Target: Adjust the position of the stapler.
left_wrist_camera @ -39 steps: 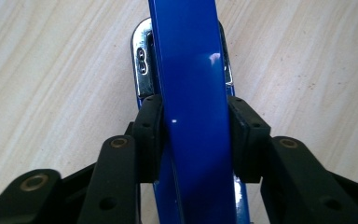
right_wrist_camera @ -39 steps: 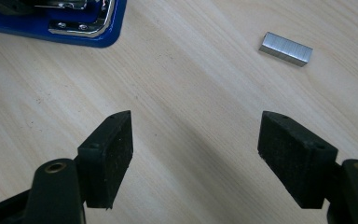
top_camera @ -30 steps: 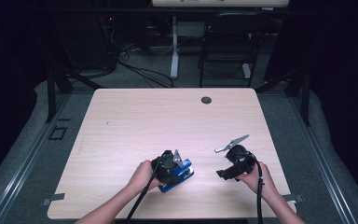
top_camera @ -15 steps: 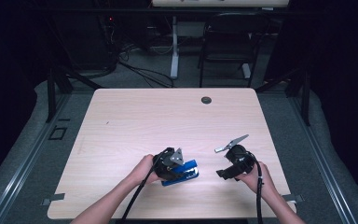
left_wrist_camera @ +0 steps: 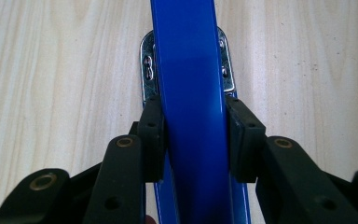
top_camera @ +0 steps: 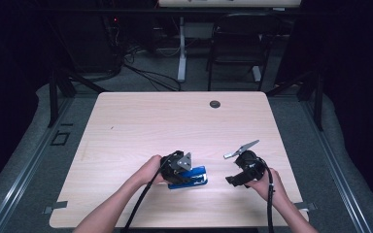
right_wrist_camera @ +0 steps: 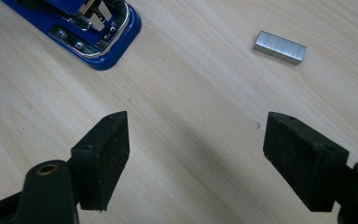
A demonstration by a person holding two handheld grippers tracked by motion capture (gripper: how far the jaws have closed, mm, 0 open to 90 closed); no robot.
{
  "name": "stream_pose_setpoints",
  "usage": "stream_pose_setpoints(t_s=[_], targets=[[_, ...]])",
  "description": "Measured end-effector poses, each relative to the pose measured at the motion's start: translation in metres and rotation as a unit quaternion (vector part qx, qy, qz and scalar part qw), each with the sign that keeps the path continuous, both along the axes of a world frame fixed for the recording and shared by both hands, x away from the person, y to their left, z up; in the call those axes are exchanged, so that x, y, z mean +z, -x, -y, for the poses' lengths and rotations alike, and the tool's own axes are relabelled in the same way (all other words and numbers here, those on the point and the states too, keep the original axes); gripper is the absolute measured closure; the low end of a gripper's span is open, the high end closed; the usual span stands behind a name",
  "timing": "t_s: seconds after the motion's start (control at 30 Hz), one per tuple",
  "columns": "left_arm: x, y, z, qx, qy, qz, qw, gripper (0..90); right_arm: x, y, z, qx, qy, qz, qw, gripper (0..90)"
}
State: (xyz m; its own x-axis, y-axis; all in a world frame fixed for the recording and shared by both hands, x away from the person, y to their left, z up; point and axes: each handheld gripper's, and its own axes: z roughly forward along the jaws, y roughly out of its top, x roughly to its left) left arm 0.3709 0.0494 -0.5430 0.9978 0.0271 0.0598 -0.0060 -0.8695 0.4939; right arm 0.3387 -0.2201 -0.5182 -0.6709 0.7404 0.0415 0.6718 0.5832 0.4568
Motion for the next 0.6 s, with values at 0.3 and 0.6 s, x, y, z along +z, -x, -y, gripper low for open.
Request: stream_pose_setpoints(t_s=[0.3, 0.6], targets=[[-0.0001, -0.0023, 0.0012, -0.009, -0.001, 0.010, 0.9999, 64.4, 0.0003, 0.0001, -0.0007, 0.000, -0.002, 0.001, 1.0000, 22.9], [0.0011, -0.0002, 0.0049, 0.033, 0.009, -0.011, 0.9994, 51.2, 0.0013, 0.0003, 0.0000, 0.003, 0.006, 0.003, 1.0000, 23.5]])
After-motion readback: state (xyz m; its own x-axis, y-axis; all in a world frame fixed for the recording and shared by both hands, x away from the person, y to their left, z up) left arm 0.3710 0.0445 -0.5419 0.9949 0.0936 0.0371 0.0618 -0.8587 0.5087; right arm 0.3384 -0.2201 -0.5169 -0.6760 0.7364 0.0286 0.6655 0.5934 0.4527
